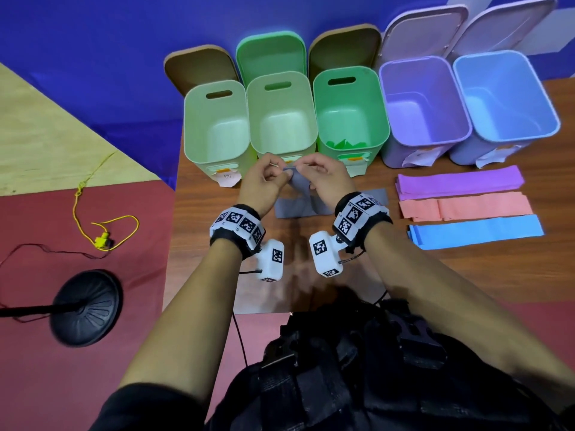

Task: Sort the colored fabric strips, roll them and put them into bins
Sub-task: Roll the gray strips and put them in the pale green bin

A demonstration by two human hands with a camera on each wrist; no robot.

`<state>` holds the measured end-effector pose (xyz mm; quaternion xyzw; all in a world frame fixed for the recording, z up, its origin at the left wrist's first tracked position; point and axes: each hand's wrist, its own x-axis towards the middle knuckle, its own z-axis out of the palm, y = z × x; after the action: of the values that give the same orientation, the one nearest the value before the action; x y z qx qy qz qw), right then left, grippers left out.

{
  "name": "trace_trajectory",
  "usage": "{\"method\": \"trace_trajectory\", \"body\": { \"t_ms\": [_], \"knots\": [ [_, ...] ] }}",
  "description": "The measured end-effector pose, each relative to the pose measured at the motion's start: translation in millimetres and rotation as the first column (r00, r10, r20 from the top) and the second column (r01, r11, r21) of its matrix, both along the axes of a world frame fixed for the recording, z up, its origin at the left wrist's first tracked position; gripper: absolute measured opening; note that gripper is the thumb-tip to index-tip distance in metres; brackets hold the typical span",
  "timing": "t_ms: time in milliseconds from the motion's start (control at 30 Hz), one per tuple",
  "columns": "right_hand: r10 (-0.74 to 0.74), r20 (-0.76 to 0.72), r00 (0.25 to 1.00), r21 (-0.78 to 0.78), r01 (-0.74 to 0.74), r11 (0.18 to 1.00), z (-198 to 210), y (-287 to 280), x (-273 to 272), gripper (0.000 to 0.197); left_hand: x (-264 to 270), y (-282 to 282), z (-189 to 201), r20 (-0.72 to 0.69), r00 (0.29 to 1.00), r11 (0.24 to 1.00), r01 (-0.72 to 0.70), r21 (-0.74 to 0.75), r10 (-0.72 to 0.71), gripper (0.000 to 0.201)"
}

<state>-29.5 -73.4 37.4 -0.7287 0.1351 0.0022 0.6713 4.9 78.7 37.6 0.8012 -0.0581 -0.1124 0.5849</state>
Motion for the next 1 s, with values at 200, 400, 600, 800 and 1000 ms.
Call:
{"method": "trace_trajectory", "body": {
  "t_ms": [200, 400, 600, 800, 1000],
  "knots": [
    [0.025, 0.036, 0.999, 0.046, -0.026, 0.999, 18, -11, 1, 0.007, -5, -4, 27, 0.077, 0.997, 1.000, -0.020, -0.002, 0.020, 0.018],
    [0.080, 0.054, 0.995, 0.067, -0.083, 0.994, 37, -22, 0, 0.006, -14, -14, 40, 0.044, 0.996, 0.997, -0.079, -0.027, 0.080, 0.018],
    [0.133, 0.090, 0.987, 0.063, -0.138, 0.988, 44, -29, 3, 0.010, -18, -23, 42, 0.071, 0.994, 0.996, -0.074, -0.057, 0.078, 0.018],
    [0.106, 0.060, 0.993, 0.022, -0.108, 0.994, 46, -22, 13, 0.011, -3, -16, 42, 0.136, 0.990, 0.995, -0.032, -0.100, 0.045, 0.021],
    [0.006, 0.085, 0.996, 0.004, -0.006, 1.000, 57, 4, 18, 0.009, 19, 9, 48, 0.177, 0.984, 0.986, 0.029, -0.164, 0.000, 0.020]
  ]
}}
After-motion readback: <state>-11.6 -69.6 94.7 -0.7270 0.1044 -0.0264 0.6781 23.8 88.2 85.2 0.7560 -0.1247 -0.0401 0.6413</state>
